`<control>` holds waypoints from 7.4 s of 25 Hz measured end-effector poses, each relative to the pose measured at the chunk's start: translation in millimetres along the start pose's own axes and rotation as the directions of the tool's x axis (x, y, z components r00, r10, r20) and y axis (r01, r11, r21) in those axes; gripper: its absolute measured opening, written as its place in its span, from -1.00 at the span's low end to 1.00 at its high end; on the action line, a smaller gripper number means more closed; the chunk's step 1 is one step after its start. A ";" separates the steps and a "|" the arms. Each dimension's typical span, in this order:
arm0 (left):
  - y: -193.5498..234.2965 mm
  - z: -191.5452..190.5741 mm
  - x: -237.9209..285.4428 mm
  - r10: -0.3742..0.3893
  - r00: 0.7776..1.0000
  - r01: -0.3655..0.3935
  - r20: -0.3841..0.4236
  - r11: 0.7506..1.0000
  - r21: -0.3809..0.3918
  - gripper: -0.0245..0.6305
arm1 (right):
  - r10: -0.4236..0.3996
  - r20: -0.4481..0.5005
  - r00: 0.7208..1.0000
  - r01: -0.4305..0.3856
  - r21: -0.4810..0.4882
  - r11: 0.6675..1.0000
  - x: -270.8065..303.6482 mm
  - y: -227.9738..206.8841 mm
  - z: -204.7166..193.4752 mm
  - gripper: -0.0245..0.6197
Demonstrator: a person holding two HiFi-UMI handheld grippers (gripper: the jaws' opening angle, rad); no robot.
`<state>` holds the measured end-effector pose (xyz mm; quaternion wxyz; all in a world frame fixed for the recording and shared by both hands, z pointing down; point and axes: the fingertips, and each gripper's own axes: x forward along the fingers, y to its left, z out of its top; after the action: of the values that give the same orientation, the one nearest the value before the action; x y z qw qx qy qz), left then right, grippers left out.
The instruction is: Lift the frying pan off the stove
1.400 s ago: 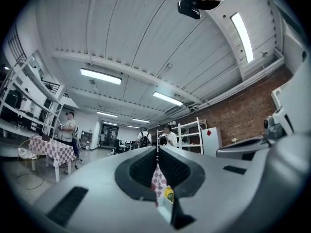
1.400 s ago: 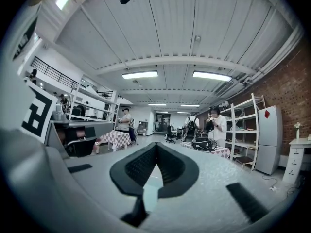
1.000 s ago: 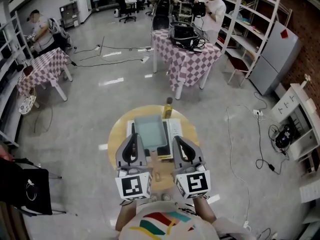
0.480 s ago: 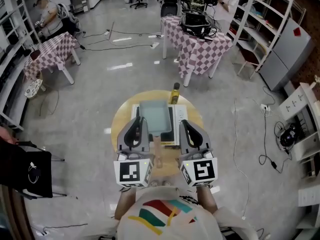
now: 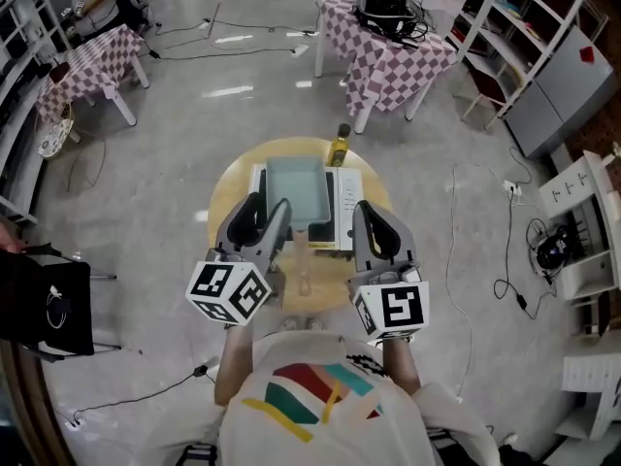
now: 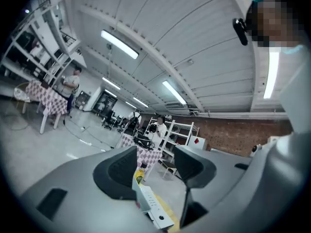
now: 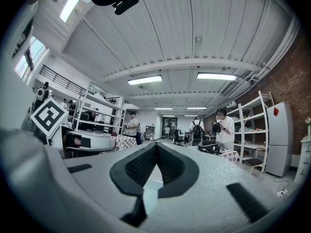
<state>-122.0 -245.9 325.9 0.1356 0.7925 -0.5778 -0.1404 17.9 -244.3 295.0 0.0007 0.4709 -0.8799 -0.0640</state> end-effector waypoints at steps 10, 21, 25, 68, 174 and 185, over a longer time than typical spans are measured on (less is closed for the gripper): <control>47.1 -87.8 6.0 -0.027 0.977 -0.044 -0.213 0.947 -0.318 -0.25 | -0.024 -0.097 0.995 0.028 0.046 0.999 -1.6 -10.6 -33.2 -0.93; 52.4 -180.0 1.7 -0.153 0.928 -0.068 -0.339 0.827 -0.558 -0.09 | -0.040 -0.159 0.986 0.053 0.078 0.996 -6.6 -8.0 -56.3 -0.93; 55.3 -212.9 -2.0 -0.178 0.895 -0.115 -0.408 0.793 -0.598 -0.09 | -0.056 -0.173 0.983 0.071 0.081 0.994 -8.9 -10.0 -62.7 -0.93; -11.5 -283.7 26.6 -0.739 0.592 -0.244 -0.323 0.218 -0.945 -0.68 | -0.167 -0.252 0.953 0.173 0.005 0.985 -48.9 -31.6 -80.2 -0.93; -105.4 -62.5 -11.3 -0.632 0.615 0.349 -0.471 0.754 -0.556 -0.90 | -0.083 -0.095 0.992 0.080 -0.035 0.996 -15.5 -11.7 -47.8 -0.93; -98.5 -61.8 -15.1 -0.588 0.643 0.330 -0.490 0.790 -0.516 -0.90 | -0.093 -0.097 0.991 0.091 -0.025 0.995 -24.7 -12.7 -50.5 -0.93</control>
<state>-16.5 -199.2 346.8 0.4300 0.8720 -0.2337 -0.0072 45.2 -236.5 345.1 0.0457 0.5137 -0.8553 -0.0499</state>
